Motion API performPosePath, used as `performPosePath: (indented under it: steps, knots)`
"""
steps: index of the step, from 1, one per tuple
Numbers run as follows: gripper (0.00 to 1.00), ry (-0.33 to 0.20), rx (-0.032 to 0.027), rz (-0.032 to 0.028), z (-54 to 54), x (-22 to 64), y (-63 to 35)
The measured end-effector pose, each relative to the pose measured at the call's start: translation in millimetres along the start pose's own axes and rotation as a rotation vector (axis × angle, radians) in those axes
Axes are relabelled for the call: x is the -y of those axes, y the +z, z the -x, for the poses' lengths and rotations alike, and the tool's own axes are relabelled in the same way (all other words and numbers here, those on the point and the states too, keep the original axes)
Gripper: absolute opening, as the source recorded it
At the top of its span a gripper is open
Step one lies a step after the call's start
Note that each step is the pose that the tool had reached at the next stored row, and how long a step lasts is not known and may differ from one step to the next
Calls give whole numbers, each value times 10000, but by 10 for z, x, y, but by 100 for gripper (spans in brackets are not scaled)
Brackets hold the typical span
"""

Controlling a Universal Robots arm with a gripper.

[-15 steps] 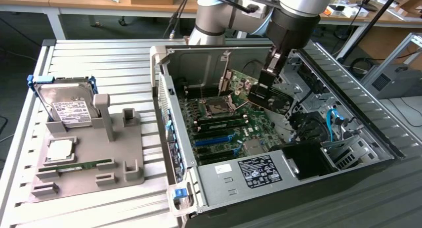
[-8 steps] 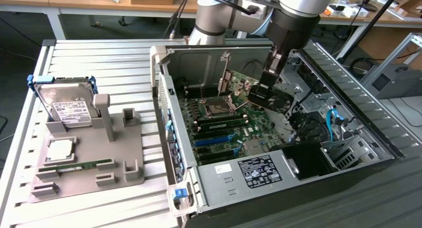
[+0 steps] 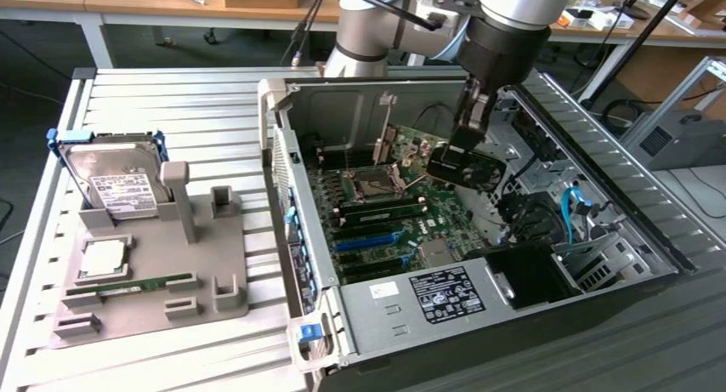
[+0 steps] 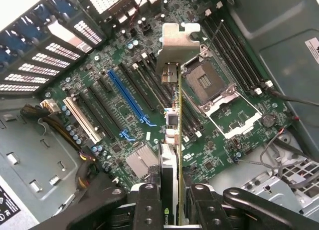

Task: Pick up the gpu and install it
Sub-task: 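Insert the gpu into the slot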

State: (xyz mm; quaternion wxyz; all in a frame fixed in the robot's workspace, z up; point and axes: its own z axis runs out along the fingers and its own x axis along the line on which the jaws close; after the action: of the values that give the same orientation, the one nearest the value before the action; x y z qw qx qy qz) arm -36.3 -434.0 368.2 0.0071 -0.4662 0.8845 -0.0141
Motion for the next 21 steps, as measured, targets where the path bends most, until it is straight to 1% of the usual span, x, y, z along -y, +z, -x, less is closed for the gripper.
performPosePath:
  steps: [5,21]
  knots:
    - [27,-461,15,0,0,0,2]
    - [27,-1653,52,-1,0,0,8]
